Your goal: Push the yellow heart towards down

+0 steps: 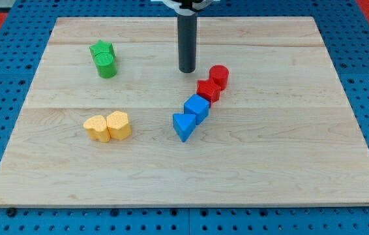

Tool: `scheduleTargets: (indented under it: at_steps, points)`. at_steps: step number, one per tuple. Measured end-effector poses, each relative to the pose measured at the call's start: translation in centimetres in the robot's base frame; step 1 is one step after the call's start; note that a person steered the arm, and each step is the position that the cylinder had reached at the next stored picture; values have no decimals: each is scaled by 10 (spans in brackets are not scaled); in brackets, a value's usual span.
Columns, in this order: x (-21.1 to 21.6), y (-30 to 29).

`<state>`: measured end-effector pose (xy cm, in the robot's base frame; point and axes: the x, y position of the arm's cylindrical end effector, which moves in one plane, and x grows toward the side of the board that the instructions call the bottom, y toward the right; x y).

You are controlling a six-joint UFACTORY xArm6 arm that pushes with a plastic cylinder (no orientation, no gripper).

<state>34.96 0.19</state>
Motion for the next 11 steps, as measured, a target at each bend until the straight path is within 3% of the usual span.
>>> scheduleTargets:
  at_steps: [5, 7, 9, 11]
  points:
    - [-4, -6]
    - [0, -66]
    - [53, -110]
    - [137, -152]
